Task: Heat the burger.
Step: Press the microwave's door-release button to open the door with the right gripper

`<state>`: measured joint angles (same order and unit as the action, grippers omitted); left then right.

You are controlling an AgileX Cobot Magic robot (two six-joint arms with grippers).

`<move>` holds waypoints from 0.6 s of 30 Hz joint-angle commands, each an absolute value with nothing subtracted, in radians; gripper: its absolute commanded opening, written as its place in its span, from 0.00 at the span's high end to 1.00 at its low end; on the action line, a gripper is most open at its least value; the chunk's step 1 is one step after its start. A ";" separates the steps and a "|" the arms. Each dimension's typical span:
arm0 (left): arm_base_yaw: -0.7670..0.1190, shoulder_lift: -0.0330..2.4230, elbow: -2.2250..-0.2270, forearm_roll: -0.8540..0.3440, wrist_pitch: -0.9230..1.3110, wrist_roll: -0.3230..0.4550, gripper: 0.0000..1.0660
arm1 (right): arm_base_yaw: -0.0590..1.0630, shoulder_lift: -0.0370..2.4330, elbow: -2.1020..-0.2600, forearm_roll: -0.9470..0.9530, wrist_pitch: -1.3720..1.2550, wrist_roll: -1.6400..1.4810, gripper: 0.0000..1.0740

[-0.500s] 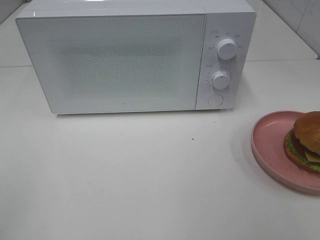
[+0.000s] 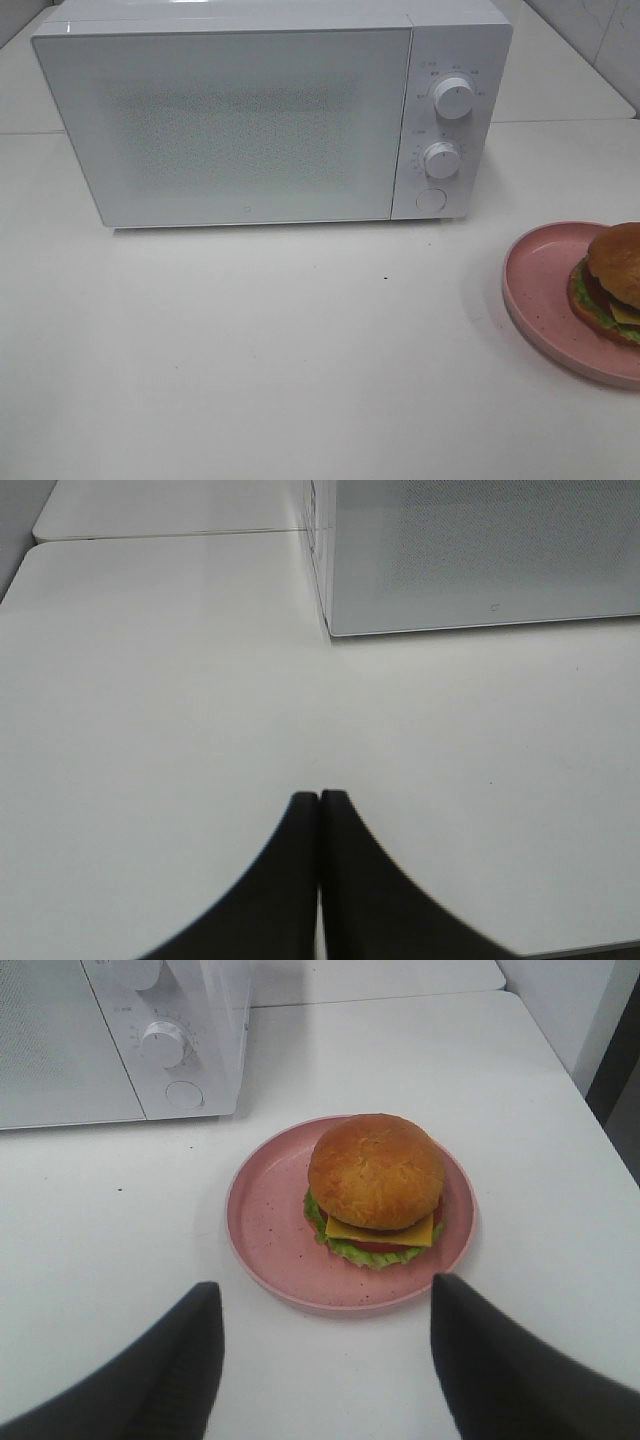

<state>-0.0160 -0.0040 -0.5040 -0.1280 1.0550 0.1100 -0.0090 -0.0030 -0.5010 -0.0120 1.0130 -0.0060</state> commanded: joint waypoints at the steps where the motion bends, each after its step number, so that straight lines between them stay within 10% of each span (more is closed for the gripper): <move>1: -0.015 -0.024 -0.502 -0.132 1.040 0.106 1.00 | -0.012 -0.028 -0.498 -0.015 1.000 0.000 0.46; 18: -0.015 -0.024 -0.502 -0.132 1.040 0.106 1.00 | -0.012 -0.028 -0.498 -0.015 1.000 0.000 0.46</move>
<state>-0.0160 -0.0040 -0.5040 -0.1280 1.0550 0.1100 -0.0090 -0.0030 -0.5010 -0.0120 1.0130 -0.0060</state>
